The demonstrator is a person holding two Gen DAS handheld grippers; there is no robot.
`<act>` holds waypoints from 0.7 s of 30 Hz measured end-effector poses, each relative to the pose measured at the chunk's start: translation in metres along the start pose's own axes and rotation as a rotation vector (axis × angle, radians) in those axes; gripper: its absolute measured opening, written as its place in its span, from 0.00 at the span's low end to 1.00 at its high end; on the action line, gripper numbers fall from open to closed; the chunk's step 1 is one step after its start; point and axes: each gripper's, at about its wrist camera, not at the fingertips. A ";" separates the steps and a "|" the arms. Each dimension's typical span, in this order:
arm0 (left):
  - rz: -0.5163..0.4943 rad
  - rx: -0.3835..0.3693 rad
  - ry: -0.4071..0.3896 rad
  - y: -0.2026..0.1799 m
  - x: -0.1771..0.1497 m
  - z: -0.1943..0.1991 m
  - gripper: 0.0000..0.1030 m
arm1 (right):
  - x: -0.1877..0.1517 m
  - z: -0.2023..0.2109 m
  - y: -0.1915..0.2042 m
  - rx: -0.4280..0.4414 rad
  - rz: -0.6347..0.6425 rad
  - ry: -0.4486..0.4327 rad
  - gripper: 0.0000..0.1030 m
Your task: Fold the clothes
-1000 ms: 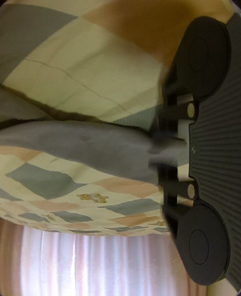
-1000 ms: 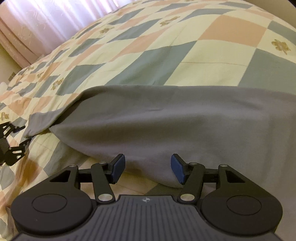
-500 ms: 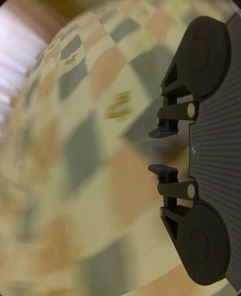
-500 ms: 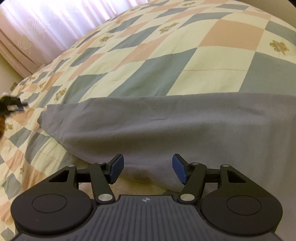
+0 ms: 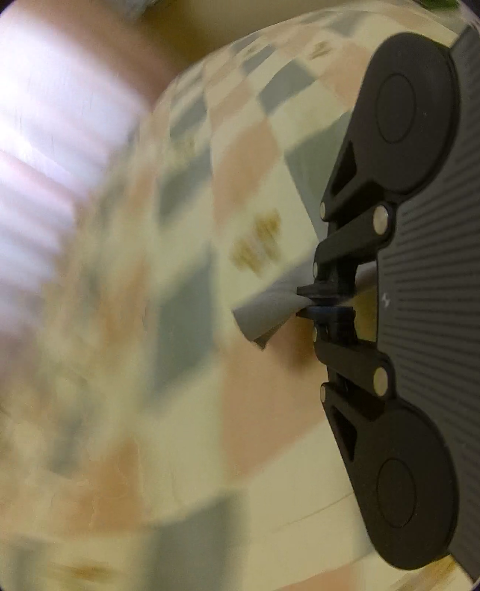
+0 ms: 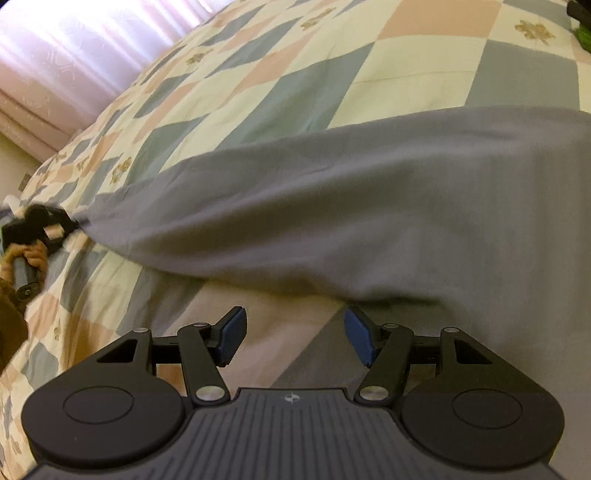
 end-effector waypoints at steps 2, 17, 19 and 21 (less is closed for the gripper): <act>-0.116 0.013 -0.095 -0.005 0.003 0.031 0.02 | -0.005 0.003 0.004 0.002 0.021 -0.005 0.60; -0.309 0.401 0.024 0.038 -0.044 0.002 0.23 | -0.048 0.055 -0.014 -0.042 0.004 -0.033 0.60; -0.279 0.416 0.041 0.053 -0.042 0.033 0.22 | -0.058 0.079 -0.039 -0.127 -0.060 -0.067 0.60; -0.219 0.301 0.088 0.062 -0.055 0.076 0.22 | -0.072 0.107 -0.063 -0.212 -0.129 -0.130 0.60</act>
Point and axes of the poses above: each gripper's, at about its wrist camera, not at the fingertips, and z roughly against the way its jaws point, y to its left, x to its top, and after that the axes turned 1 degree about x, right-handed
